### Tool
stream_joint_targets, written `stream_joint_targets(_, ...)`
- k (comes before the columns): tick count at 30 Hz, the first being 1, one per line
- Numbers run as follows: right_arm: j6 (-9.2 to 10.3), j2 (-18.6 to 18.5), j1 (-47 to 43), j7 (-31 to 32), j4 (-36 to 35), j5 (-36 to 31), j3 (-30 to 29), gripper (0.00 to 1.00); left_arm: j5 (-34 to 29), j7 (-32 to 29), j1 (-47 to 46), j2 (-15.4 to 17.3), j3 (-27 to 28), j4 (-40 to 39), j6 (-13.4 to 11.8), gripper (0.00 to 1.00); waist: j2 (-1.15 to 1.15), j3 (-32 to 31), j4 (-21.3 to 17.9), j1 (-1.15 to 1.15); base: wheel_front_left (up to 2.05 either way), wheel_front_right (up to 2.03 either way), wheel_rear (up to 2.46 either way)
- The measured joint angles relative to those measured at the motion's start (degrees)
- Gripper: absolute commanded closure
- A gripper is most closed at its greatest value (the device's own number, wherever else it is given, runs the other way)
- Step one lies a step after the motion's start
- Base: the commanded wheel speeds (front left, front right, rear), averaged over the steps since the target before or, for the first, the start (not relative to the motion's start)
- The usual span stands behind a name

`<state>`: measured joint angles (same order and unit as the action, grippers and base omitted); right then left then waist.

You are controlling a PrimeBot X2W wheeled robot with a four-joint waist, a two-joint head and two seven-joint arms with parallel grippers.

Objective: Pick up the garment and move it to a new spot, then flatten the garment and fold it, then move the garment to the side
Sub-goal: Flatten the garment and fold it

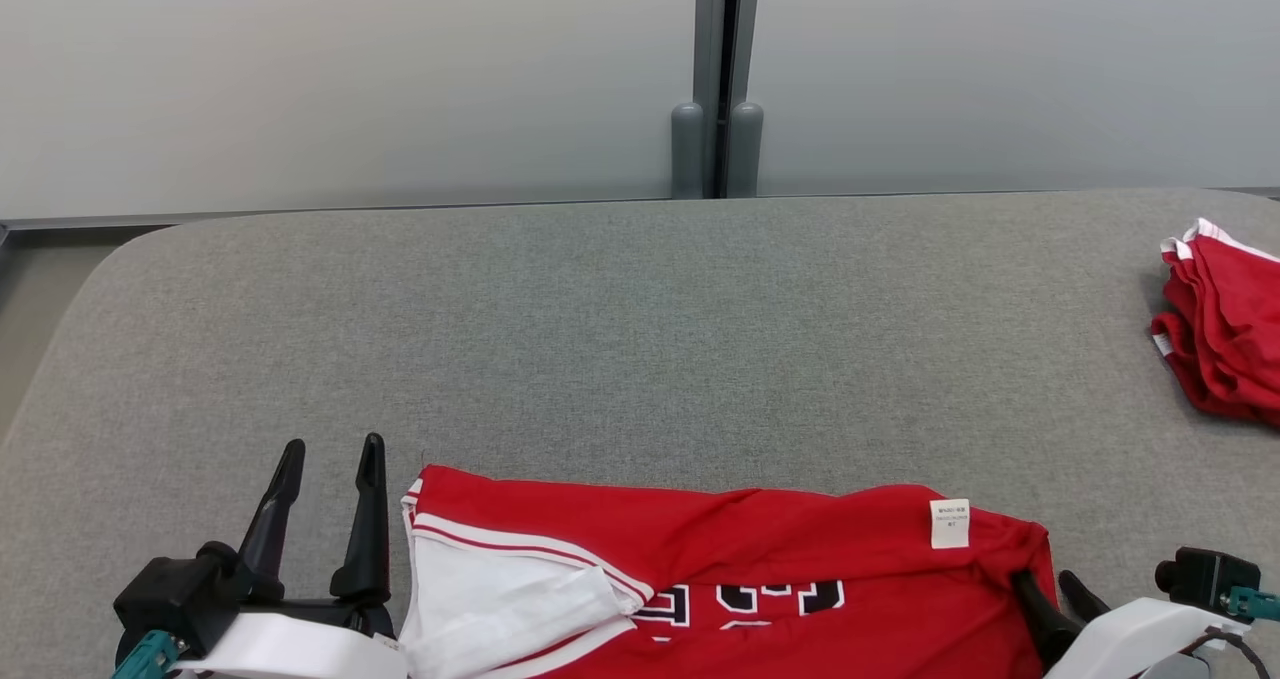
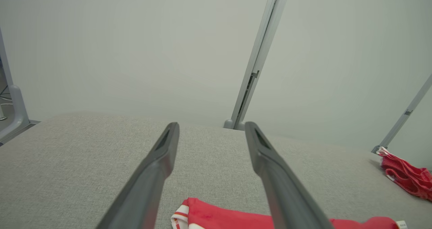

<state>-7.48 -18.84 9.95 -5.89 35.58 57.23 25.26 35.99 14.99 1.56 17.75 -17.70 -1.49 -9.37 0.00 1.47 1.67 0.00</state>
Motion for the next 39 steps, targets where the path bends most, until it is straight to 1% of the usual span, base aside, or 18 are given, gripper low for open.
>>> stream_joint_targets(5,0.00,0.4,0.7,1.5,2.2,1.7,1.0,0.00,-1.6,0.0,-0.1,-1.9,0.9,1.9,2.2,0.00,0.00,0.5,1.2,0.00,0.00,0.00,0.00)
stream_joint_targets(9,0.00,0.3,1.3,2.3,2.8,2.8,2.1,0.00,-2.5,0.0,-0.2,-2.8,1.3,3.2,3.3,0.00,0.00,0.8,1.9,0.00,0.00,0.00,0.00)
stream_joint_targets(10,0.00,0.2,1.4,2.3,2.6,3.0,2.4,0.28,-2.7,0.0,-0.3,-3.0,1.5,3.4,3.3,0.00,0.00,0.8,2.1,0.00,0.00,0.00,0.00)
stream_joint_targets(11,0.00,0.2,1.5,2.2,2.5,3.3,2.7,0.60,-2.8,0.0,-0.3,-3.3,1.6,3.5,3.6,0.00,0.00,0.9,2.2,0.00,0.00,0.00,0.00)
stream_joint_targets(12,0.00,0.1,1.7,2.2,2.5,3.4,3.1,1.00,-3.1,0.0,-0.3,-3.5,1.8,3.7,3.8,0.00,0.00,0.9,2.3,0.00,0.00,0.00,0.00)
stream_joint_targets(17,0.00,0.2,1.9,1.4,1.7,4.4,4.9,1.00,-4.0,0.0,-0.3,-4.6,2.2,4.5,4.7,0.00,0.00,0.8,2.5,0.00,0.00,0.00,0.00)
stream_joint_targets(21,0.00,-0.7,2.7,-0.4,0.2,4.8,5.2,1.00,-4.5,0.0,-0.3,-5.3,2.6,4.9,5.3,0.00,0.00,0.7,2.3,0.00,0.00,0.00,0.00)
stream_joint_targets(27,-0.01,-5.1,5.6,-1.9,-1.0,5.9,3.4,1.00,-5.4,0.0,-0.2,-6.0,3.7,5.1,5.8,0.00,0.00,0.4,1.4,0.00,0.00,0.00,0.00)
stream_joint_targets(35,-0.01,-11.3,7.1,-2.2,2.1,7.4,0.4,1.00,-6.3,0.0,0.1,-7.3,4.5,5.9,6.4,0.00,0.00,-0.9,1.2,0.00,0.00,0.00,0.00)
stream_joint_targets(37,0.00,-12.1,7.4,-2.2,0.9,8.1,-0.1,1.00,-6.7,0.0,0.5,-7.6,4.8,6.2,6.5,0.00,0.00,-1.3,1.2,0.00,0.00,0.00,0.00)
stream_joint_targets(39,0.00,-12.3,7.5,-1.8,-1.8,9.1,-0.2,1.00,-6.8,0.0,0.6,-7.8,4.9,6.5,6.6,0.00,0.00,-1.6,1.1,0.00,0.00,0.00,0.00)
